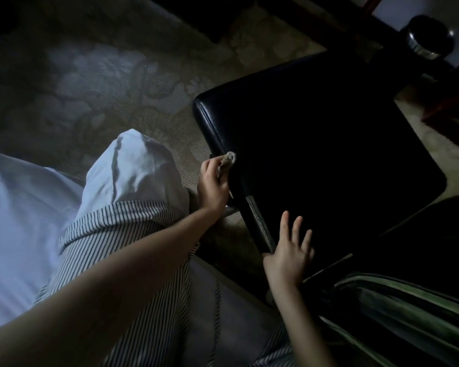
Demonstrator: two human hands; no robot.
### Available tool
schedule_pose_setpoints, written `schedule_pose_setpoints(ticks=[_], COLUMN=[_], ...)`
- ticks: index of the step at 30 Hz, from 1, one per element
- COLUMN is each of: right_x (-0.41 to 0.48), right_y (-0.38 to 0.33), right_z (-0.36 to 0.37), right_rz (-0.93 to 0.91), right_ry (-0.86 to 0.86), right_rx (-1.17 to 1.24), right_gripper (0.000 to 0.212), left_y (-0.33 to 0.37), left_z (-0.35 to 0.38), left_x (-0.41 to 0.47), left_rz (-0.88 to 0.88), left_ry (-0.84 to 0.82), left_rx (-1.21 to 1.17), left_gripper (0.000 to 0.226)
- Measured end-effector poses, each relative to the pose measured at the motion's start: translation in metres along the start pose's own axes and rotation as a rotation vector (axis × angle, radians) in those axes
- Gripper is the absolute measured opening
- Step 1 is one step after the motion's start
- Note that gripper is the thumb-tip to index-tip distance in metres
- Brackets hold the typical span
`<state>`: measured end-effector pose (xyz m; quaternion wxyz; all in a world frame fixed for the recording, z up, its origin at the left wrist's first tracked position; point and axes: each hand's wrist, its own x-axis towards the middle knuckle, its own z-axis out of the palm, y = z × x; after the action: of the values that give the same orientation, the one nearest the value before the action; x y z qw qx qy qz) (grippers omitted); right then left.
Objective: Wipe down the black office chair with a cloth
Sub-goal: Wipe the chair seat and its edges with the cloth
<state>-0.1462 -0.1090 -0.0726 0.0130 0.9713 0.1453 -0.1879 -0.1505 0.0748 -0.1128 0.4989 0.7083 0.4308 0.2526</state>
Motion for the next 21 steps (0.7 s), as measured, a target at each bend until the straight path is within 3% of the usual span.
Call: schedule_pose_setpoints(ticks=[8, 17, 21], right_x=[0.0, 0.0, -0.004], right_y=[-0.022, -0.016, -0.009], right_z=[0.0, 0.002, 0.0], right_rz=[0.061, 0.041, 0.006], right_ry=[0.011, 0.036, 0.019], right_rx=[0.021, 0.061, 0.069], right_gripper=[0.096, 0.094, 0.095], left_y=[-0.009, -0.009, -0.002], left_z=[0.001, 0.002, 0.006], left_x=[-0.043, -0.091, -0.068], left_rz=[0.16, 0.401, 0.287], left_ry=[-0.114, -0.404, -0.27], left_rx=[0.006, 0.157, 0.153], left_gripper=[0.026, 0.019, 0.016])
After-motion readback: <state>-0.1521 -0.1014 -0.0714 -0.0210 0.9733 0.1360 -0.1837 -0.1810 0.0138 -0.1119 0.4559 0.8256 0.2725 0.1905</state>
